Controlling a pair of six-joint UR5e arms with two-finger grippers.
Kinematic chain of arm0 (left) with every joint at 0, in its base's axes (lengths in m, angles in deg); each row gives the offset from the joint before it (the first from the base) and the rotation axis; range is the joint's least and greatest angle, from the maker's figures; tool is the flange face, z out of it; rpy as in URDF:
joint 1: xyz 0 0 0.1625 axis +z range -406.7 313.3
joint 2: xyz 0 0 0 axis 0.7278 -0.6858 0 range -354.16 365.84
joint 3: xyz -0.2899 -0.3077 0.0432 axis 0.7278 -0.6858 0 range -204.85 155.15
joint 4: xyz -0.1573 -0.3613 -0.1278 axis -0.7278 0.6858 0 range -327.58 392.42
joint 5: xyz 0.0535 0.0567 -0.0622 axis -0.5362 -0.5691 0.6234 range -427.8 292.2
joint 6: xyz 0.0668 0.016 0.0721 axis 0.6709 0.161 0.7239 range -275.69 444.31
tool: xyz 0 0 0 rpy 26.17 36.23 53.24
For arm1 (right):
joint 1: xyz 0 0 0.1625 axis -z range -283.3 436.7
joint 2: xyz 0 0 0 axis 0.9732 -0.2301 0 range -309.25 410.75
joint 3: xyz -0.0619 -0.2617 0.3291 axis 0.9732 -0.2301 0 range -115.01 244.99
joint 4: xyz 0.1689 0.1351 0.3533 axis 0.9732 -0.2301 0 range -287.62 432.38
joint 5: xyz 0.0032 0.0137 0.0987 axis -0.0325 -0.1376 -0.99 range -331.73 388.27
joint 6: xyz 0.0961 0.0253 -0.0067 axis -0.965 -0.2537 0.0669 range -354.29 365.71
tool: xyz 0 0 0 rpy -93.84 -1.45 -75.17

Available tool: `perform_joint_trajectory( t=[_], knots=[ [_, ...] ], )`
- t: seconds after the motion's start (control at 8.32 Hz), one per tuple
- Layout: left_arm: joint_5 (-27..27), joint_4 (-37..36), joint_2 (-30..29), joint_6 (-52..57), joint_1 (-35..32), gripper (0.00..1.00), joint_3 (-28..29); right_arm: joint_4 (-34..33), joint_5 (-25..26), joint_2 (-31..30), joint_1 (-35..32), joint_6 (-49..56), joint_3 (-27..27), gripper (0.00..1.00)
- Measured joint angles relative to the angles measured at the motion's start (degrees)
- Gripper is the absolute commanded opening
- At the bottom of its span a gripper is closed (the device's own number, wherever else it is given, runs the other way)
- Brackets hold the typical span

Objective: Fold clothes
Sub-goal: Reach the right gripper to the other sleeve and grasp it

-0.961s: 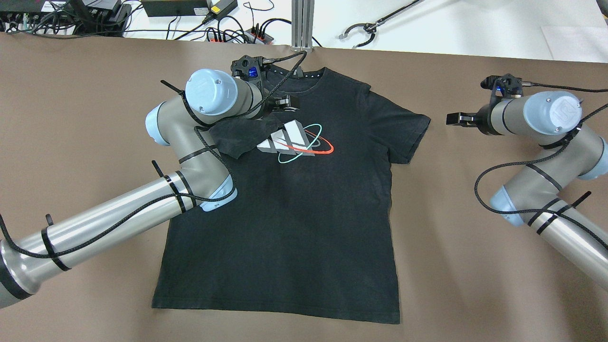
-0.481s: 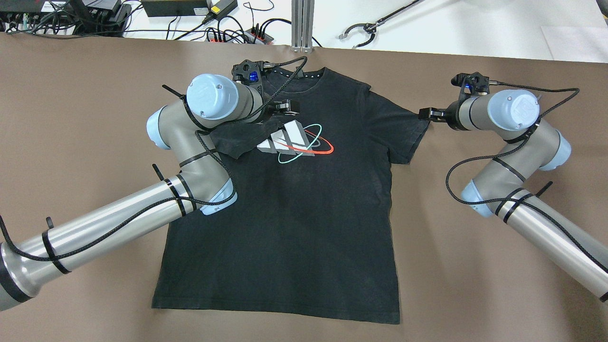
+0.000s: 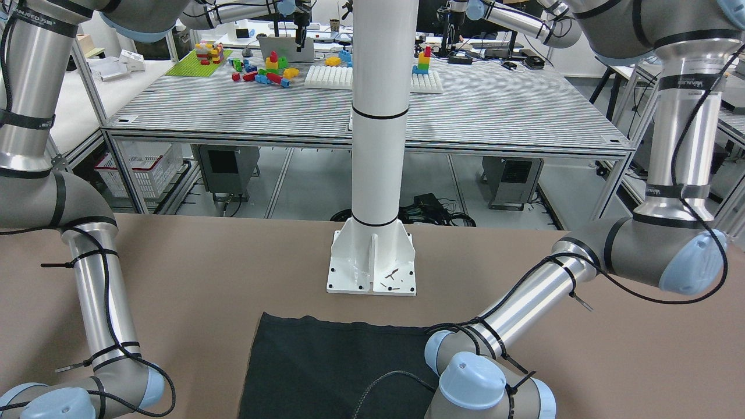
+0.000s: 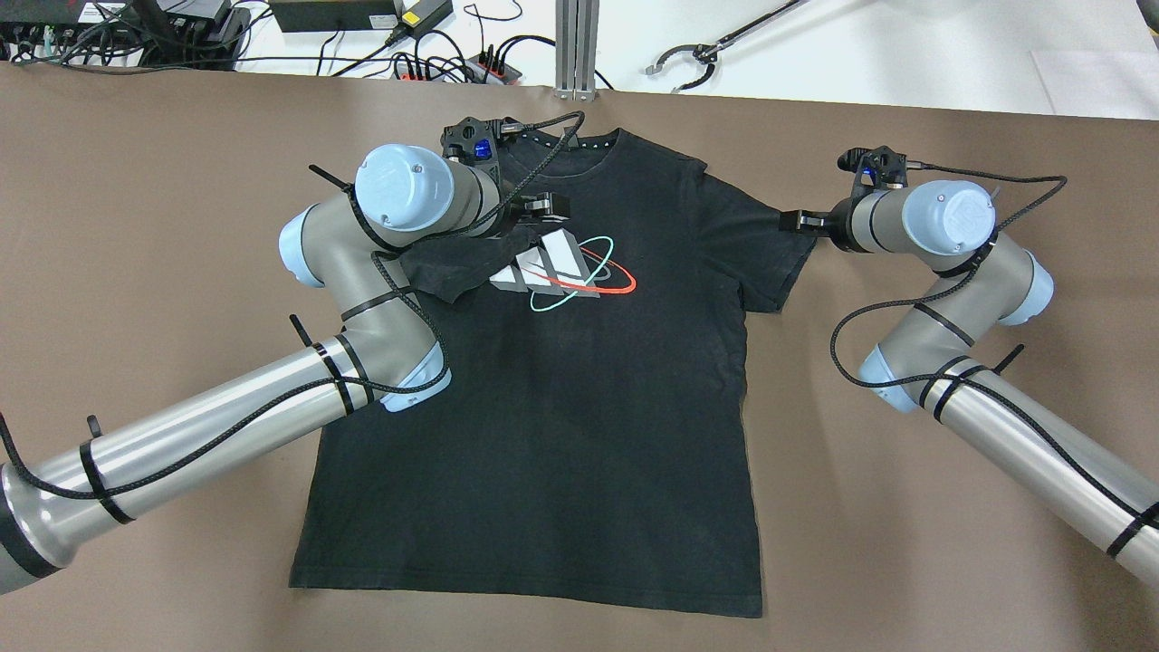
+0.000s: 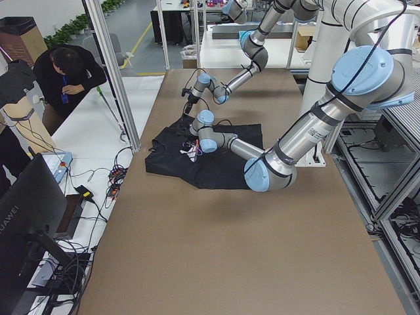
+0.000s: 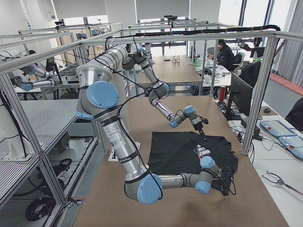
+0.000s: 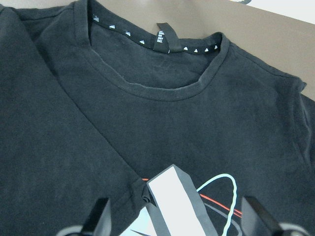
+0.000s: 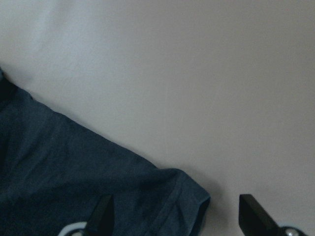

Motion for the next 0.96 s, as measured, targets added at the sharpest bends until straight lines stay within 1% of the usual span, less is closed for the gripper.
perform_joint_trajectory(
  t=[0.12,0.24,0.48,0.6,0.96],
  knots=[
    [-0.02,0.0,0.03,0.06,0.0,0.94,0.05,1.67,0.22,0.1,0.08,-0.93,-1.26,0.84],
    [-0.03,0.0,0.04,0.1,0.01,0.94,0.09,2.59,0.41,0.16,0.11,-1.69,-1.95,0.62],
    [-0.03,0.0,0.05,0.2,0.01,0.94,0.17,3.21,0.72,0.45,0.15,-4.08,-2.32,0.1],
    [-0.04,0.0,0.05,0.25,0.01,0.94,0.19,3.28,0.98,0.65,0.15,-5.06,-2.32,0.0],
    [-0.03,0.0,0.02,0.37,0.01,0.94,0.21,3.32,1.33,0.82,0.13,-6.38,-1.89,0.0]
  ],
)
